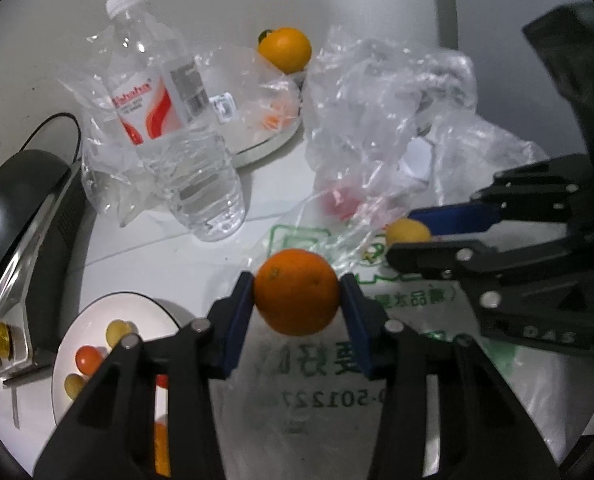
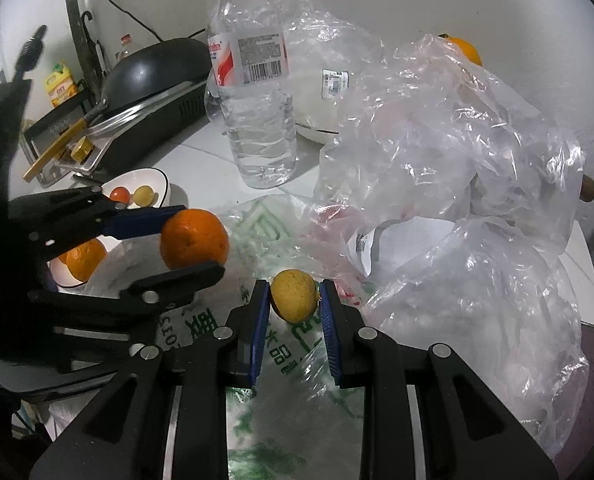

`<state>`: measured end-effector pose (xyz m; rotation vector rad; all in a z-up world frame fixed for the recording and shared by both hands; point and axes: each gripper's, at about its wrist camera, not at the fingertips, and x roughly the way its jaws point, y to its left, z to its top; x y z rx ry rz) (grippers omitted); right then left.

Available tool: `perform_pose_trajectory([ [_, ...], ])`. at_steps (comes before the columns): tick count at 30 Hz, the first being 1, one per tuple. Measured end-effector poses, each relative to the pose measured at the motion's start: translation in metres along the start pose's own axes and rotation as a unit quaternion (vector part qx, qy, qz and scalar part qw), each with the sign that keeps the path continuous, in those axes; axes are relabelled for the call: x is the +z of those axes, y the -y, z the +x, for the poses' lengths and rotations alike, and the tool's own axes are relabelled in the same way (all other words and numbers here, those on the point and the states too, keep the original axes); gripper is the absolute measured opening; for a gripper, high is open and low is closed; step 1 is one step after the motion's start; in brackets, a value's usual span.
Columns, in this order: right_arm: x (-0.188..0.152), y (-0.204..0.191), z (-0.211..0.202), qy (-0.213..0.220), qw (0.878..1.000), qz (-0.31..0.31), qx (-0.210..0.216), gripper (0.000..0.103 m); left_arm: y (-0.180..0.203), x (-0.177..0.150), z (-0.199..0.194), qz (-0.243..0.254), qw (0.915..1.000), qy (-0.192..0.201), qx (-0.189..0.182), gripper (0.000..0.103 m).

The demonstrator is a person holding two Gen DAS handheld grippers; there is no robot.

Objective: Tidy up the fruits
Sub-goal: 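Carry the mandarin and yellow-green fruit to the white plate and release both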

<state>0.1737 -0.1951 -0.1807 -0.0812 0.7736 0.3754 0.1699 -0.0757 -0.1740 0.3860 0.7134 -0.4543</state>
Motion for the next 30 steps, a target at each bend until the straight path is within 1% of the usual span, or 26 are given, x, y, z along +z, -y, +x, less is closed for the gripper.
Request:
perform_pose_trajectory([
  [5, -0.003, -0.004, 0.002, -0.008, 1.0, 0.004, -0.007, 0.027, -0.005, -0.001, -0.015, -0.014, 0.9997, 0.02, -0.008, 0.045],
  [8, -0.003, -0.01, -0.003, -0.006, 1.0, 0.001, -0.01, 0.027, -0.009, -0.003, -0.028, -0.019, 0.9993, 0.032, -0.005, 0.045],
  [15, 0.004, -0.031, -0.007, -0.001, 1.0, -0.014, -0.014, 0.027, -0.021, -0.015, -0.051, -0.032, 0.9983, 0.049, 0.003, 0.045],
  [21, 0.01, -0.053, -0.008, 0.003, 0.999, -0.03, -0.013, 0.027, -0.043, -0.029, -0.068, -0.05, 0.9969, 0.059, 0.014, 0.045],
  [30, 0.02, -0.088, -0.003, 0.005, 0.998, -0.058, -0.01, 0.027, -0.084, -0.055, -0.082, -0.08, 0.9938, 0.063, 0.044, 0.045],
])
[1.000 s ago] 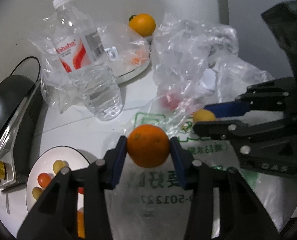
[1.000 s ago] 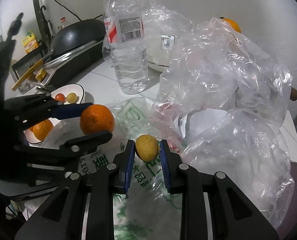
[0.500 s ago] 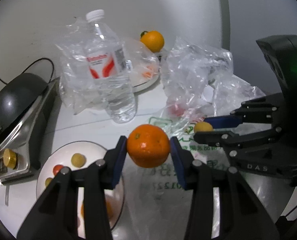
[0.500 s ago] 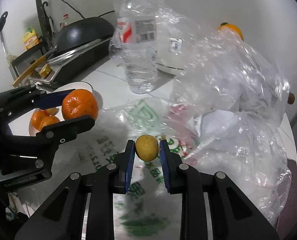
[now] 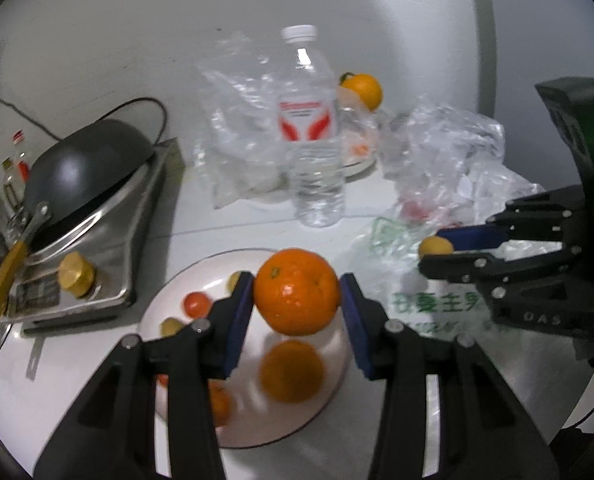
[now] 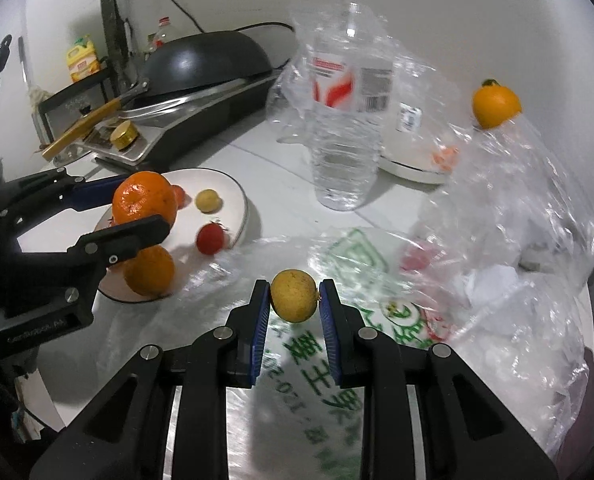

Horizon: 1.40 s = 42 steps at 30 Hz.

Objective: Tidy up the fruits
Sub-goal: 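Carry the mandarin and yellow-green fruit to the white plate and release both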

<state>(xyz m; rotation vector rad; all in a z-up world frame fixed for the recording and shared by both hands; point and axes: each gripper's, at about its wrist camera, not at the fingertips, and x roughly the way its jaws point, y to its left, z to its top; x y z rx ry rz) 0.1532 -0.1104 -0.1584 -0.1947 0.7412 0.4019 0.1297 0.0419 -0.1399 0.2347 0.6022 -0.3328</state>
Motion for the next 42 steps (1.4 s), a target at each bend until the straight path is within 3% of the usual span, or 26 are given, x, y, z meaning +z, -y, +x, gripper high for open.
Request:
perform_pose_trajectory([
  [13, 0.021, -0.045, 0.021, -0.007, 0.999, -0.032, 0.022, 0.027, -0.056, -0.024, 0.01, -0.036, 0.9989, -0.015, 0.027, 0.045],
  [29, 0.031, -0.068, 0.06, -0.04, 0.998, -0.041, 0.034, 0.027, -0.06, -0.028, 0.04, -0.046, 0.9984, -0.03, -0.01, 0.045],
  [39, 0.032, -0.067, 0.059, -0.038, 0.998, -0.034, 0.037, 0.028, -0.058, -0.029, 0.04, -0.05, 0.9981, -0.034, -0.011, 0.046],
  [42, 0.032, -0.067, 0.052, -0.032, 0.998, -0.032, 0.036, 0.028, -0.057, -0.027, 0.033, -0.051, 0.9984, -0.025, -0.005, 0.053],
])
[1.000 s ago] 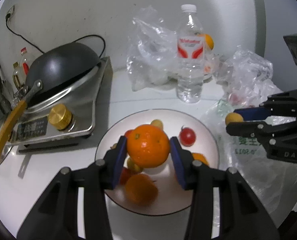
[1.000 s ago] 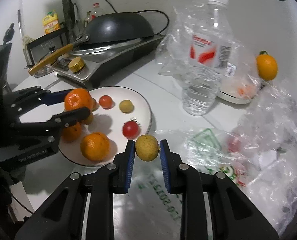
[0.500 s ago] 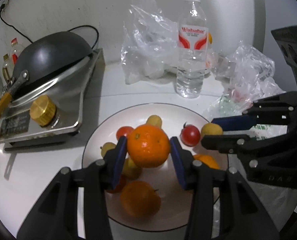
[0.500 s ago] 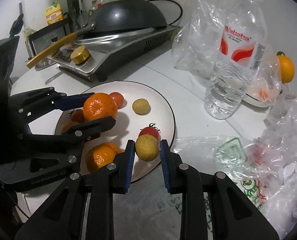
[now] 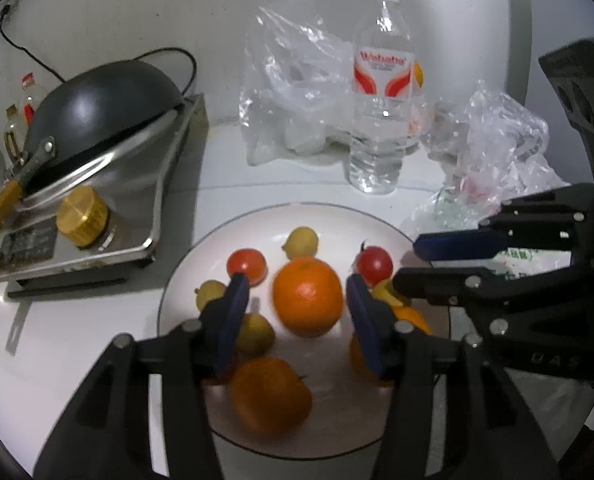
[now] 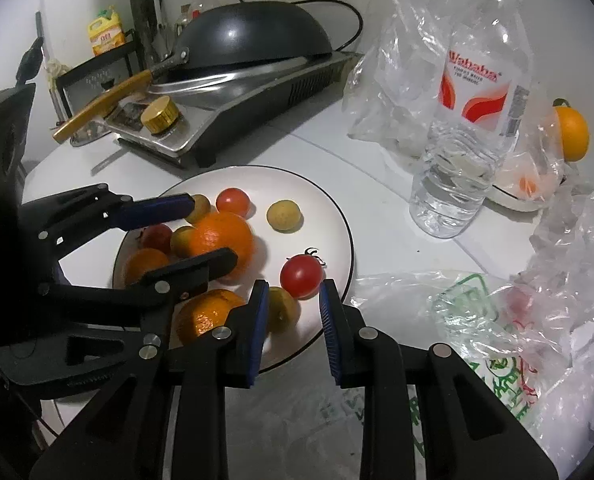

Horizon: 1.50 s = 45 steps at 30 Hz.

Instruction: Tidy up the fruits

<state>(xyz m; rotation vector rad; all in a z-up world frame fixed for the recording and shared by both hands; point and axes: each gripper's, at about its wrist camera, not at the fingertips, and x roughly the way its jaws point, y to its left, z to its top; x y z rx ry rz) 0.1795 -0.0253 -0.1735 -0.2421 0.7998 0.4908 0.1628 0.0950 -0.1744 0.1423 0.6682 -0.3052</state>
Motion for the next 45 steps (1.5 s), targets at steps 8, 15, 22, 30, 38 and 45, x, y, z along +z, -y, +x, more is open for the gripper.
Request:
perform_pose_trajectory([
  [8, -0.005, 0.001, -0.027, 0.025, 1.0, 0.008, -0.01, 0.037, 0.003, 0.005, -0.028, 0.0, 0.9996, 0.024, 0.017, 0.054],
  [15, -0.01, -0.001, -0.06, 0.057, 0.998, 0.012, -0.016, 0.039, 0.007, 0.006, -0.066, -0.013, 0.9977, 0.056, 0.036, 0.065],
  [22, -0.014, -0.005, -0.098, 0.097, 0.995, 0.015, -0.021, 0.046, 0.018, 0.008, -0.109, -0.016, 0.9948, 0.088, 0.048, 0.07],
  [30, -0.02, -0.014, -0.142, 0.138, 0.99, 0.009, -0.037, 0.048, 0.032, 0.007, -0.155, -0.025, 0.9904, 0.122, 0.059, 0.084],
  [38, -0.023, -0.023, -0.184, 0.181, 0.982, 0.004, -0.052, 0.056, 0.04, 0.004, -0.201, -0.037, 0.9826, 0.165, 0.076, 0.097],
  [45, -0.025, -0.03, -0.223, 0.222, 0.973, 0.005, -0.067, 0.064, 0.046, 0.003, -0.238, -0.047, 0.9723, 0.206, 0.099, 0.102],
])
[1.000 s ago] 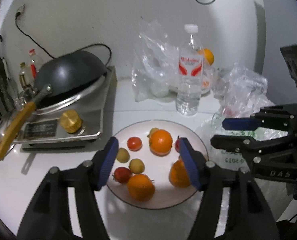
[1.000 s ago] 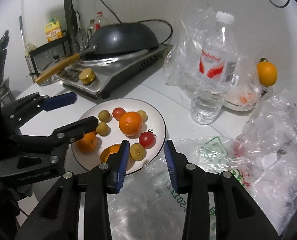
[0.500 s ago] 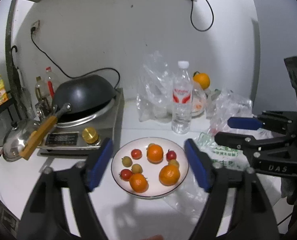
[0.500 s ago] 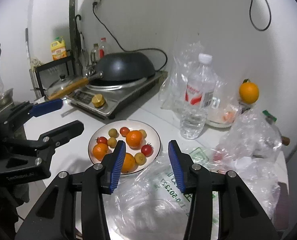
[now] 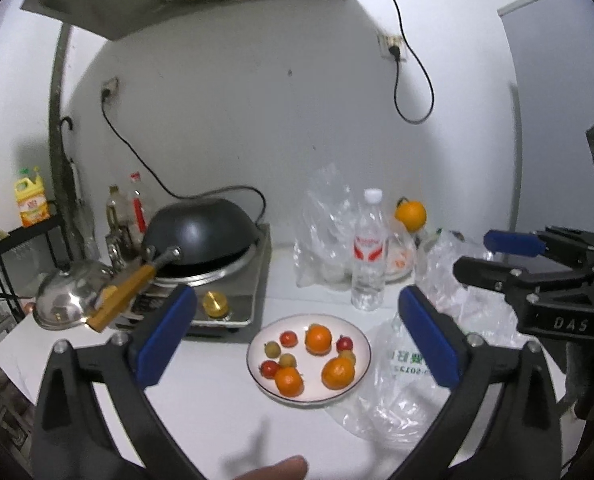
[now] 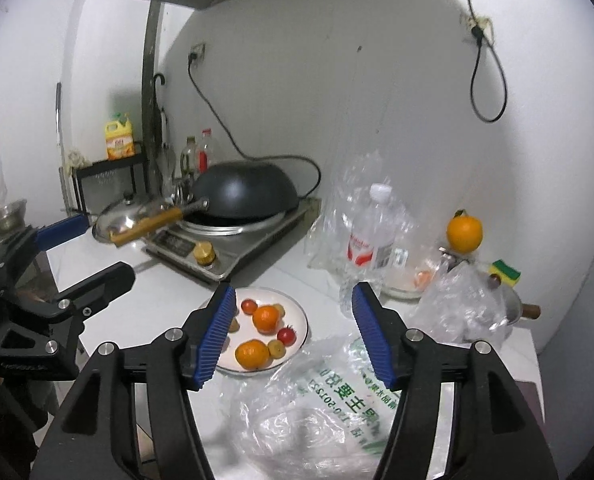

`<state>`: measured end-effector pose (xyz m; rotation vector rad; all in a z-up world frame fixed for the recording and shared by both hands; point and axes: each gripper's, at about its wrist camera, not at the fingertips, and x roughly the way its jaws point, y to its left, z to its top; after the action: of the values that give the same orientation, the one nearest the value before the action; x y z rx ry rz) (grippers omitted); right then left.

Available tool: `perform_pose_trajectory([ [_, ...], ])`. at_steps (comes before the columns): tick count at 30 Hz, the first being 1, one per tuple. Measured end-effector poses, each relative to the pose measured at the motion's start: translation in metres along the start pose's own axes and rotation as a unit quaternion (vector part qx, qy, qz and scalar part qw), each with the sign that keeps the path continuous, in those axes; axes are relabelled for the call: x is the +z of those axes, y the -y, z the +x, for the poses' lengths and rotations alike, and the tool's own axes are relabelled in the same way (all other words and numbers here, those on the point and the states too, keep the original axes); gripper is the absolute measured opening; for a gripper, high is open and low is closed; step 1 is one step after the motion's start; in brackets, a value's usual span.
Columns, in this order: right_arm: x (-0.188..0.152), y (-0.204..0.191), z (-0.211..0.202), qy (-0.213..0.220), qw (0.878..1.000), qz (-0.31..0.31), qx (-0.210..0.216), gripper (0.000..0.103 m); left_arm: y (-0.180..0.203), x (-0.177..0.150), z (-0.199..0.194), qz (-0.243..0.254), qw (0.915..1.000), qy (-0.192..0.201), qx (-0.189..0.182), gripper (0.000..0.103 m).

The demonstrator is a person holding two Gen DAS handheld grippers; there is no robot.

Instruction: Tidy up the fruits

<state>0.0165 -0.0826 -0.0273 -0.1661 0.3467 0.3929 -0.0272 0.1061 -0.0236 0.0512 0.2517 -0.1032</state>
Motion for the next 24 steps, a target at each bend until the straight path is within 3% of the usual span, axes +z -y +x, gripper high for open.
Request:
perform_pose_trajectory([
  [7, 0.01, -0.002, -0.028, 0.032, 0.999, 0.001, -0.017, 0.07, 0.006, 0.013, -0.029, 0.005, 0.9992, 0.029, 0.027, 0.102],
  [24, 0.015, -0.011, -0.087, 0.086, 0.995, -0.011, -0.04, 0.07, 0.017, 0.027, -0.086, -0.001, 0.9956, 0.081, 0.047, 0.102],
])
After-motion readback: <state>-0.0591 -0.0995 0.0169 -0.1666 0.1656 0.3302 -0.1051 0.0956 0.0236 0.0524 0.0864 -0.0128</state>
